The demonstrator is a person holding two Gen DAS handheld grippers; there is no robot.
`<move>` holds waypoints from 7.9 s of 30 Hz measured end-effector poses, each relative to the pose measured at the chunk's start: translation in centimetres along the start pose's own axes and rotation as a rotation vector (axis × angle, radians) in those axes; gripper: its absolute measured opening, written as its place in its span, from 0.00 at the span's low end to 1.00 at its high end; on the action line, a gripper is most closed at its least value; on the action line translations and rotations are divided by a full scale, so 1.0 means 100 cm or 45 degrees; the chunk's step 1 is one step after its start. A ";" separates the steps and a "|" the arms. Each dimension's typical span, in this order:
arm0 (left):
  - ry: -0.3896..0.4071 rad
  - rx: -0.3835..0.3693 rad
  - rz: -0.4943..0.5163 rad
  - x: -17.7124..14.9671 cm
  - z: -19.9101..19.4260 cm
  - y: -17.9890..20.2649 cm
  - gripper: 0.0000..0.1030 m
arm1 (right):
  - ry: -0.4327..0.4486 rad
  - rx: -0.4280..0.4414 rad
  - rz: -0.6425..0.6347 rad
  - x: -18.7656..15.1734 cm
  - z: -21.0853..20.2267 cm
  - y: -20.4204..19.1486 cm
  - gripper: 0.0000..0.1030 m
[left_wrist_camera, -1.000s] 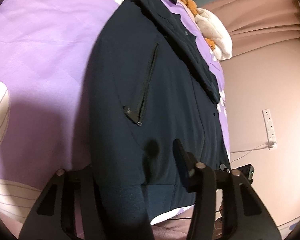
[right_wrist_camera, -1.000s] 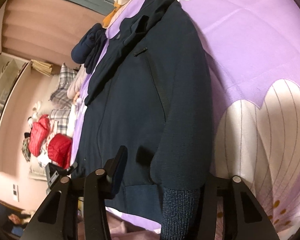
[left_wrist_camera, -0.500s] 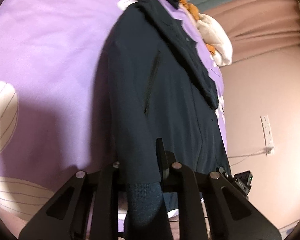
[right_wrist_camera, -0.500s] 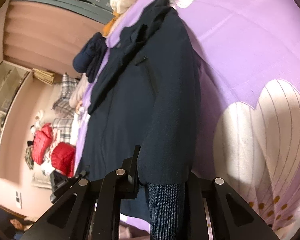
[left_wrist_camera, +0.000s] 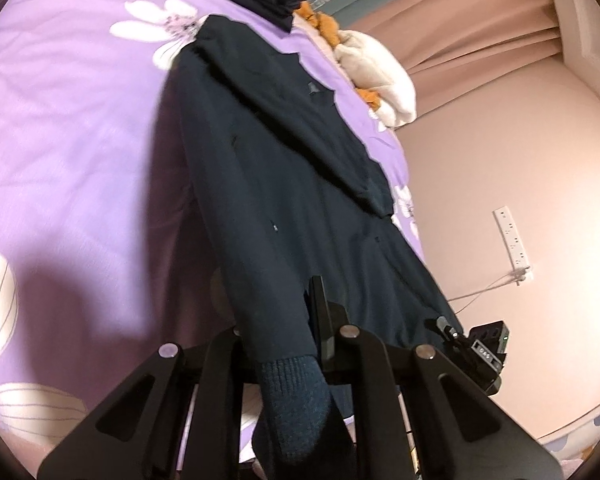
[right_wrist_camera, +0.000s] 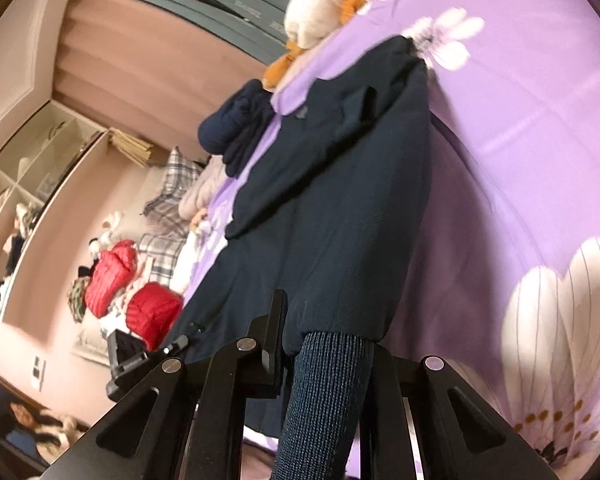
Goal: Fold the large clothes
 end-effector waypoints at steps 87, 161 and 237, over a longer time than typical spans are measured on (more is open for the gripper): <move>0.165 -0.067 0.413 -0.003 -0.075 0.114 0.10 | 0.215 0.261 -0.248 0.022 -0.084 -0.067 0.13; 0.298 -0.067 0.371 0.075 -0.079 0.129 0.12 | 0.359 0.324 -0.318 0.101 -0.065 -0.088 0.13; -0.015 0.358 -0.103 0.237 0.150 -0.054 0.12 | 0.113 -0.271 -0.084 0.211 0.128 0.042 0.13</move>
Point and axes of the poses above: each gripper's, at about its wrist camera, not at the fingertips, and z roughly the way its jaws point, y to its right, x to its top, the point moved 9 cm from there along z, roughly the way its jaws point, and after that the axes turned 5 degrees about -x, right-handed, at the moved point
